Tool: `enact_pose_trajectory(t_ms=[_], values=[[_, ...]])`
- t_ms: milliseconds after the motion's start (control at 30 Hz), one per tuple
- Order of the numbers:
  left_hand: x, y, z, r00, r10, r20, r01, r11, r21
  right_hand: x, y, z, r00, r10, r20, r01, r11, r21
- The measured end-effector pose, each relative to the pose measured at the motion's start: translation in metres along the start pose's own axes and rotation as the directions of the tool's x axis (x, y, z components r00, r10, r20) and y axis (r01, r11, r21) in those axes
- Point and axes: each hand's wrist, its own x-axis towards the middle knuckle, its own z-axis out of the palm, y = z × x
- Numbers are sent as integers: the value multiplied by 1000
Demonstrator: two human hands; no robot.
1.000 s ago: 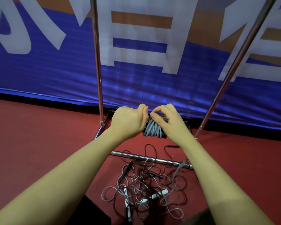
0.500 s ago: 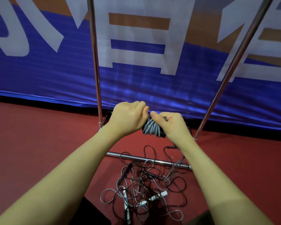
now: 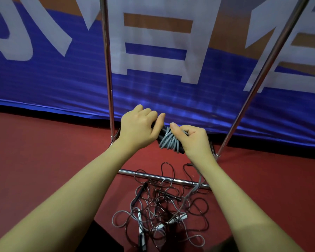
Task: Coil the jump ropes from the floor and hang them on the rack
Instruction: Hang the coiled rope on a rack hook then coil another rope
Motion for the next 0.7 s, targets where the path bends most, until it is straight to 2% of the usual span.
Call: enact_pose_trajectory(t_ms=[133,233,333,500,633,700], values=[[0,-1,-3,999,11,45,-10,1000,-22,0,2,-2,998,21,54,-22,1000,20],[-1,-5,-3,995,21,102,-23,1000,19,4,7,-4,994,-42,99,53,992,-112],[-3,-11,-5,991,41,129,-48,997,56,9,12,-6,989,-127,77,141,963,-230],[-8,-14,-4,966,96,239,-112,992,55,13,15,-16,984,-117,135,140,974,-177],[-10,-3,1,937,159,312,-171,985,10,12,9,-12,988,-133,77,144,977,-158],[-10,5,2,933,163,321,-169,986,-8,12,8,-11,988,-155,5,154,978,-141]])
